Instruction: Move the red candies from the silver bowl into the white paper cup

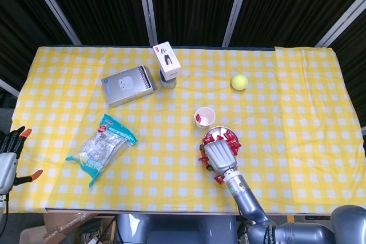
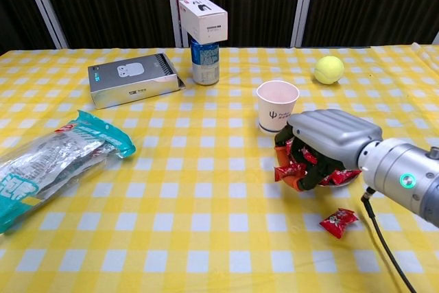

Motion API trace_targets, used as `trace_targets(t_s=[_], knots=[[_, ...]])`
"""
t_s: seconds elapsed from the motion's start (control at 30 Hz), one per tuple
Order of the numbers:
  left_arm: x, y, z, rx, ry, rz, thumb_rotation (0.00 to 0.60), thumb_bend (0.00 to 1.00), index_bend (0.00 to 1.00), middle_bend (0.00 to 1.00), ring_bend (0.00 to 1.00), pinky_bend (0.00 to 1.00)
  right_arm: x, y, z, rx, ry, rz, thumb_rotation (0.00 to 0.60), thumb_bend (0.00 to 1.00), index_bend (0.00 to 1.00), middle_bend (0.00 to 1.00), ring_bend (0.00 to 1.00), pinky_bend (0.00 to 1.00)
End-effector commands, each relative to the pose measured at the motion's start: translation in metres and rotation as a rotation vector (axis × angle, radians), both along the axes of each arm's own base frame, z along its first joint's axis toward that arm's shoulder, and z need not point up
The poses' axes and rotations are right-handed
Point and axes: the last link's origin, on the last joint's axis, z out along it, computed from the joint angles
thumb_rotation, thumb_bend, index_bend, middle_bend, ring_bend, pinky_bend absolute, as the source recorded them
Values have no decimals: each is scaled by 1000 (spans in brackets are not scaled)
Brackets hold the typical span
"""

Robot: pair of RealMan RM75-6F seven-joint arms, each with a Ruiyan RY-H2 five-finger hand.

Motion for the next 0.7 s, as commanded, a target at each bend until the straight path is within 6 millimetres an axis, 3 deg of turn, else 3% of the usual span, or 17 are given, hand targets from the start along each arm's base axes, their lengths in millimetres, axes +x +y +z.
trace_targets(t_s=[0.03, 0.37, 0.7], knots=[[0, 0, 0, 0, -1, 0, 600, 39, 0, 0, 0, 0, 15, -4, 19, -42, -29, 39, 600, 513, 661, 790, 895, 906], [2, 0, -1, -5, -7, 0, 600, 38, 0, 0, 0, 0, 39, -45, 56, -159, -71, 8, 600, 514, 661, 790, 895, 906], [1, 1, 0, -11, -9, 2, 600, 38, 0, 0, 0, 0, 45, -85, 48, -183, -49, -74, 600, 514, 661, 790, 895, 906]])
